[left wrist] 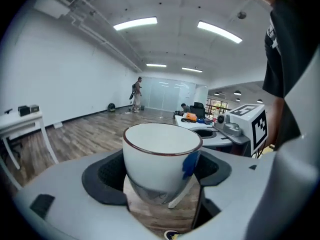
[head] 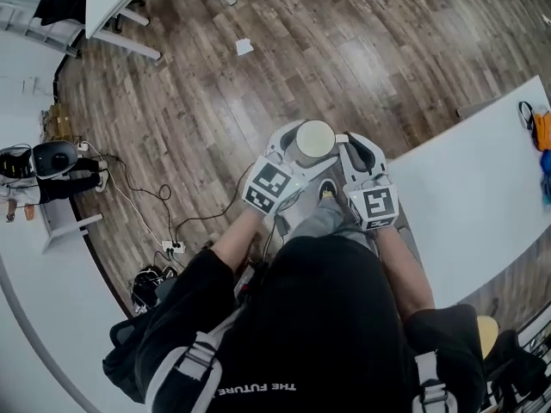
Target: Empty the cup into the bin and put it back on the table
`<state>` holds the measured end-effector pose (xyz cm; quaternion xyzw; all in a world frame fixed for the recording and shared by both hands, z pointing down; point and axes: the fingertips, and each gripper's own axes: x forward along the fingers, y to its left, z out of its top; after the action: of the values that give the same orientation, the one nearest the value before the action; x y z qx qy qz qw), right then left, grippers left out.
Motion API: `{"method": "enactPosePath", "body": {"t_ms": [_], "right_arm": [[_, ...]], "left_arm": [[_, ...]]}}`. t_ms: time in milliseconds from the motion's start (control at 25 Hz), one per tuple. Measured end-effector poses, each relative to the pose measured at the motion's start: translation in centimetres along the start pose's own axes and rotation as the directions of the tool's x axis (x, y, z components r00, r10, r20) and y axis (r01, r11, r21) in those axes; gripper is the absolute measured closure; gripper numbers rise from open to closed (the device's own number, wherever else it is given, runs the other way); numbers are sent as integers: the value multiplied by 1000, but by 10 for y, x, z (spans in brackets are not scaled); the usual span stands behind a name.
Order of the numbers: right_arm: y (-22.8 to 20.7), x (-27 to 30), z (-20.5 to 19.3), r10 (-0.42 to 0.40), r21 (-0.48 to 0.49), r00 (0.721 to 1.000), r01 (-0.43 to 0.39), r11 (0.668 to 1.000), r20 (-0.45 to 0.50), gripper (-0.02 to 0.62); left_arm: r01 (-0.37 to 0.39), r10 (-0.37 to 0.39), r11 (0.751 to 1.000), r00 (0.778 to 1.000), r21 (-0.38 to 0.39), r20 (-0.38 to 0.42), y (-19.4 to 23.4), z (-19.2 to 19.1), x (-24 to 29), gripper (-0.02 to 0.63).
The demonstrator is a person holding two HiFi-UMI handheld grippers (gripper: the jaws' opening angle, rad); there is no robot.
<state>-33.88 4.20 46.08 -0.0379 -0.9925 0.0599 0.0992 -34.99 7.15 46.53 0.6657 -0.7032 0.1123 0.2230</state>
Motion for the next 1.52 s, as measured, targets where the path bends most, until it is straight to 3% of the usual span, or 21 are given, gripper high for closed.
{"method": "enactPosePath", "body": {"t_ms": [120, 280, 400, 520, 680, 760, 920, 1000, 1160, 1240, 1520], "right_arm": [[2, -13, 26, -19, -50, 999, 21, 998, 44, 541], [-17, -57, 27, -121, -67, 991, 125, 990, 64, 541], [-47, -116, 13, -256, -54, 964, 259, 964, 68, 541], [-82, -181, 5, -393, -30, 918, 395, 918, 56, 541], [-126, -282, -16, -587, -2, 810, 587, 810, 21, 541], [-140, -339, -33, -676, 23, 737, 676, 737, 4, 541], [-147, -446, -60, -829, 60, 557, 830, 555, -49, 541], [-151, -483, -69, -854, 56, 515, 857, 512, -73, 541], [-158, -525, -109, -865, 87, 489, 872, 481, -113, 541], [-161, -533, -137, -861, 107, 485, 874, 473, -154, 541], [-192, -531, -212, -832, 115, 497, 867, 484, -247, 540]], "left_arm": [[1, -3, 999, 999, 46, 38, -11, 23, -10, 214], [91, -97, 990, 994, 110, 45, -52, 34, 9, 214], [214, -221, 962, 975, 170, 28, -109, 35, 42, 215], [343, -351, 914, 937, 219, -3, -171, 45, 80, 214], [531, -538, 797, 841, 288, -59, -271, 48, 131, 215], [614, -620, 722, 779, 319, -97, -327, 42, 150, 213], [760, -754, 541, 628, 362, -193, -434, 28, 169, 213], [788, -781, 491, 587, 371, -214, -472, 23, 176, 214], [812, -795, 436, 550, 388, -256, -518, -6, 195, 214], [821, -793, 421, 539, 385, -284, -528, -31, 209, 213], [825, -780, 422, 541, 375, -315, -531, -90, 262, 214]]}}
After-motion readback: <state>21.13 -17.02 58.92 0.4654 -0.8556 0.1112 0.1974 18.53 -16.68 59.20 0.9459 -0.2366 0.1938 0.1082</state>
